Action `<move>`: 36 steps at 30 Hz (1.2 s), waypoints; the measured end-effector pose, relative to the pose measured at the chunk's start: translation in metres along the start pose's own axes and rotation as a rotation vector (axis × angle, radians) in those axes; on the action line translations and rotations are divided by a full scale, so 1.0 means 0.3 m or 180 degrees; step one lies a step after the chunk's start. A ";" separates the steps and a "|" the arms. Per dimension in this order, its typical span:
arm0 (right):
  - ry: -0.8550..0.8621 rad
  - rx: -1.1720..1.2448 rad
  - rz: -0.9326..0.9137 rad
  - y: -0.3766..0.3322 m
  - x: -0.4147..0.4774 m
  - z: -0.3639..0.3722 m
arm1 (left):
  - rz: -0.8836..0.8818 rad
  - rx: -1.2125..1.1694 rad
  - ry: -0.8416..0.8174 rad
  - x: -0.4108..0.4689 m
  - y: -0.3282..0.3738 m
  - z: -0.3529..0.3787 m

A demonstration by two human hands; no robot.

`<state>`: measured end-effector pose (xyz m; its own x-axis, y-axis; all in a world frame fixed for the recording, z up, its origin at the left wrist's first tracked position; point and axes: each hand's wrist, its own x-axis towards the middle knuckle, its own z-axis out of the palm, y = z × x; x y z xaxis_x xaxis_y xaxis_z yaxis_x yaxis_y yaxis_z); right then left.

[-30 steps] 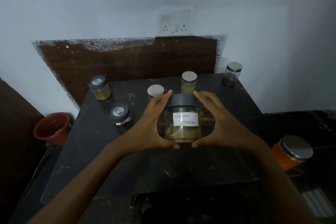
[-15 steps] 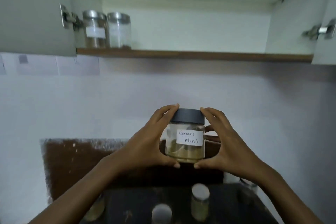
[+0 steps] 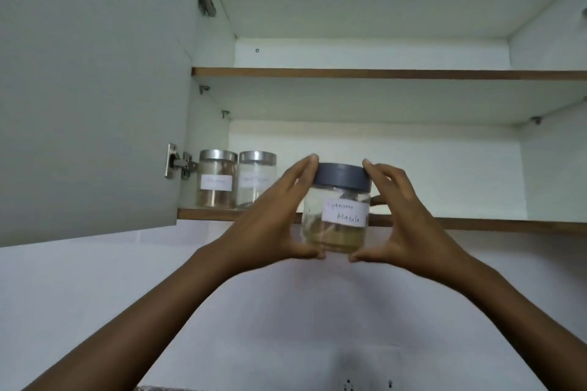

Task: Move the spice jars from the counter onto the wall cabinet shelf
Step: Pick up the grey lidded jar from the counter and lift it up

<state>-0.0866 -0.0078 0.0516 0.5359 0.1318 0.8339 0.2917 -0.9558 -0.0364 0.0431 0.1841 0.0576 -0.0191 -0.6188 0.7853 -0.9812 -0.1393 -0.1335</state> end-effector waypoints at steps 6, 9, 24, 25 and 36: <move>0.0122 -0.0197 0.0053 0.080 0.220 0.085 | -0.0893 0.0735 0.0372 -0.008 -0.254 0.108; 0.0061 -0.0484 0.0159 0.120 0.287 0.146 | -0.1050 0.1054 0.0103 -0.036 -0.334 0.205; -0.0081 -0.0075 0.0462 0.196 0.399 0.286 | -0.0788 0.1569 0.0396 -0.054 -0.417 0.299; -0.0046 -0.0120 0.0483 0.193 0.405 0.297 | -0.0771 0.1588 0.0380 -0.055 -0.420 0.298; 0.0067 -0.0161 0.0574 0.163 0.396 0.360 | -0.0729 0.1640 0.0420 -0.052 -0.439 0.304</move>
<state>0.0767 -0.0104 0.0894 0.5591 -0.0479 0.8277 0.1520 -0.9755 -0.1591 0.1902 0.1416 0.0078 0.1265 -0.4316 0.8932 -0.7436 -0.6372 -0.2026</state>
